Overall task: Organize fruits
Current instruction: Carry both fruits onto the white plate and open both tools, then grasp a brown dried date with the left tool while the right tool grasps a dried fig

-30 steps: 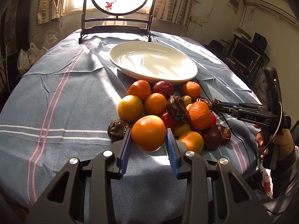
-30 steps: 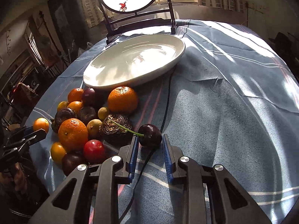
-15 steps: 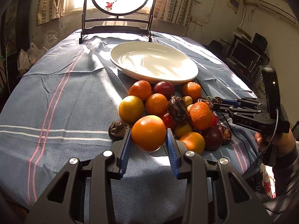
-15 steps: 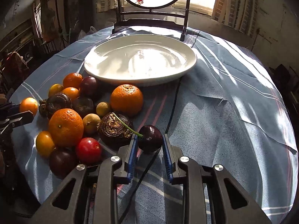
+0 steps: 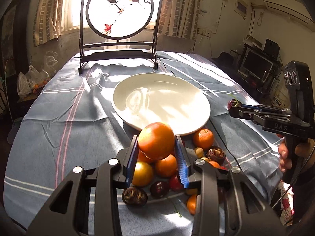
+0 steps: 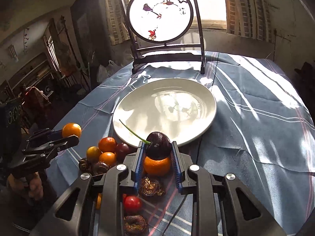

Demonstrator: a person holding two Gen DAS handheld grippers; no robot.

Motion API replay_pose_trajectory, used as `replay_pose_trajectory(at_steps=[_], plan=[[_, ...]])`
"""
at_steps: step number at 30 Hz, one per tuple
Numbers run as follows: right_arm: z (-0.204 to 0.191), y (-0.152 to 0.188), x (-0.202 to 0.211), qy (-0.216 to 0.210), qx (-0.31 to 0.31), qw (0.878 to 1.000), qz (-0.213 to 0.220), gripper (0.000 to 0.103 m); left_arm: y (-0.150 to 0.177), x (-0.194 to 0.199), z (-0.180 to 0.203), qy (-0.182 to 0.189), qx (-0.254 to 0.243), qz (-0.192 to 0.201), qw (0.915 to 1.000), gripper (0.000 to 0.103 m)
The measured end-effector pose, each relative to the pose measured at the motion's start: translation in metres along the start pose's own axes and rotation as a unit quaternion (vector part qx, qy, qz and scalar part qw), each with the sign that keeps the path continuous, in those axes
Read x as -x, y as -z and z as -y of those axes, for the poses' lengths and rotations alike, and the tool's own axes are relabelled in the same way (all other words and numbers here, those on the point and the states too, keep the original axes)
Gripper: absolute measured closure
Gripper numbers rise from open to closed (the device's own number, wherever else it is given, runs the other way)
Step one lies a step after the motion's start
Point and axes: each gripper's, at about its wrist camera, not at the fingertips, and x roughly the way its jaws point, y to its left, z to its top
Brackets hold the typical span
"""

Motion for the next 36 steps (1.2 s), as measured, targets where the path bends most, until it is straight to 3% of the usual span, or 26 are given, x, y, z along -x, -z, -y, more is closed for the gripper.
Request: replay_pose_trajectory(at_steps=[3,6,10,11,12,13,15,20,28,32,36], plan=[[0.011,-0.022,-0.031,-0.005,-0.026,0.999,-0.021,0.076,-0.03,-0.036,-0.002,0.002,0.002,-0.023,0.9997,0.068],[0.022,-0.037,-0.066,0.001,-0.046,0.998,-0.04,0.076,-0.052,-0.084,-0.014,-0.003,0.024,-0.071,0.9972,0.068],[0.032,-0.062,-0.103,0.017,-0.061,0.997,-0.037,0.076,-0.078,-0.138,-0.027,-0.016,0.042,-0.107,0.9933,0.064],[0.034,-0.067,-0.108,0.024,-0.064,0.997,-0.036,0.072,-0.085,-0.147,-0.032,-0.018,0.051,-0.11,0.9924,0.049],[0.036,-0.07,-0.111,0.038,-0.068,0.996,-0.033,0.053,-0.089,-0.152,-0.039,-0.017,0.066,-0.112,0.9914,0.041],[0.036,-0.071,-0.11,0.045,-0.071,0.996,-0.025,0.046,-0.093,-0.154,-0.045,-0.011,0.082,-0.112,0.9903,0.041],[0.033,-0.068,-0.102,0.035,-0.07,0.997,-0.021,0.046,-0.095,-0.146,-0.053,-0.005,0.102,-0.107,0.9891,0.041],[0.016,-0.034,-0.061,0.035,-0.037,0.999,-0.012,0.046,-0.067,-0.092,-0.047,-0.014,0.067,-0.073,0.995,0.04],[-0.009,0.064,0.019,0.031,-0.031,0.999,0.002,0.046,0.028,0.0,-0.021,-0.008,-0.028,-0.051,0.9982,0.04],[-0.018,0.104,0.043,0.024,-0.038,0.999,0.014,0.046,0.07,0.01,-0.022,-0.019,-0.043,-0.069,0.9965,0.04],[-0.022,0.124,0.051,0.024,-0.049,0.998,0.019,0.046,0.084,0.003,-0.025,-0.024,-0.038,-0.073,0.9963,0.044]])
